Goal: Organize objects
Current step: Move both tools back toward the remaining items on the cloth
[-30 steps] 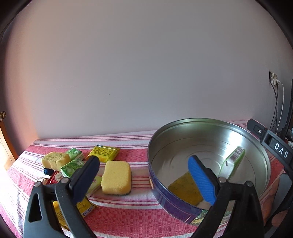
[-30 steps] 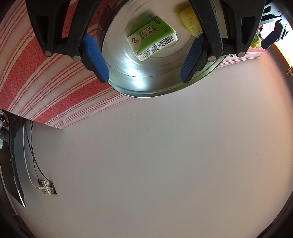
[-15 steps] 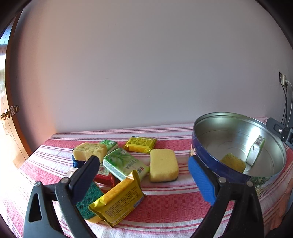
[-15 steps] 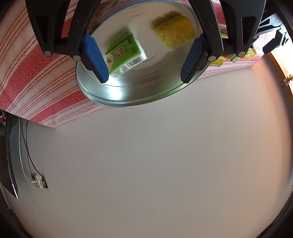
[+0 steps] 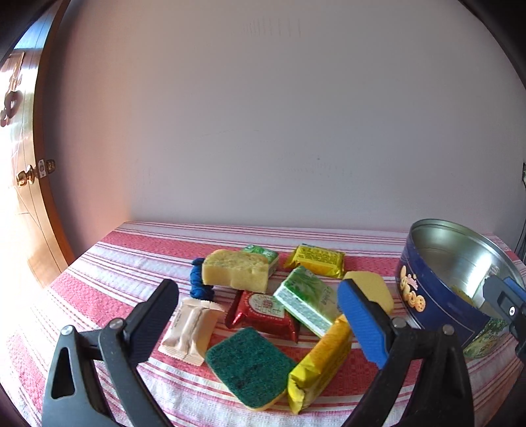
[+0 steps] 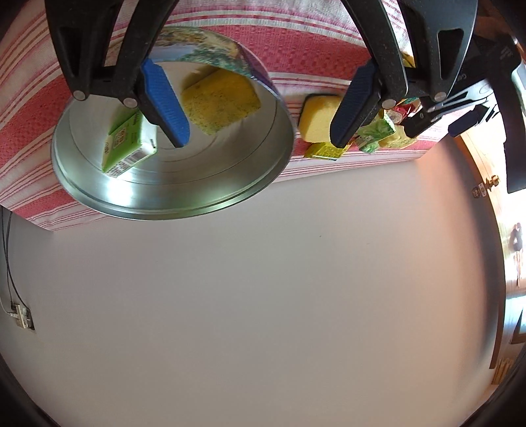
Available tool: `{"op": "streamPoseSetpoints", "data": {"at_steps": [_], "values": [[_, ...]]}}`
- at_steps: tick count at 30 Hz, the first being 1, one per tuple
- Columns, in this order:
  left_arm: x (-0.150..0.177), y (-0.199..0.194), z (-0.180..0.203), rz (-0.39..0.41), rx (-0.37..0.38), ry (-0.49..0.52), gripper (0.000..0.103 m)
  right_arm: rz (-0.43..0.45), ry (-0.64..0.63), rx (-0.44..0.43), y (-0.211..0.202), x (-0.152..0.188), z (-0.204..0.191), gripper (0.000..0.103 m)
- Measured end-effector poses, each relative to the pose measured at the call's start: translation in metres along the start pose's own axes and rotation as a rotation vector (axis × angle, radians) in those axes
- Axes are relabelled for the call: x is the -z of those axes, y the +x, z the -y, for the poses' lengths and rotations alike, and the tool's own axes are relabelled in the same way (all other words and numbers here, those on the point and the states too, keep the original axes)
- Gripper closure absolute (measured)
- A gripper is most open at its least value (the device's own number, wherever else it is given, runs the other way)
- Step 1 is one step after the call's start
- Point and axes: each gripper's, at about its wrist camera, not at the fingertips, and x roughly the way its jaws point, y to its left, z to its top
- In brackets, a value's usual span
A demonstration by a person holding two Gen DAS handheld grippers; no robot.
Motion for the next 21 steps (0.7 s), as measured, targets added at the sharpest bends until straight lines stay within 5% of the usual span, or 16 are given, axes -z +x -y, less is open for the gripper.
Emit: {"op": "streamPoseSetpoints", "data": {"at_steps": [13, 21], "values": [[-0.001, 0.029, -0.107, -0.084, -0.179, -0.161, 0.003, -0.265, -0.202, -0.199, 0.036, 0.029, -0.095, 0.013], [0.000, 0.030, -0.116, -0.100, -0.214, -0.177, 0.003, -0.362, -0.063, -0.220, 0.068, 0.036, -0.115, 0.013]]}}
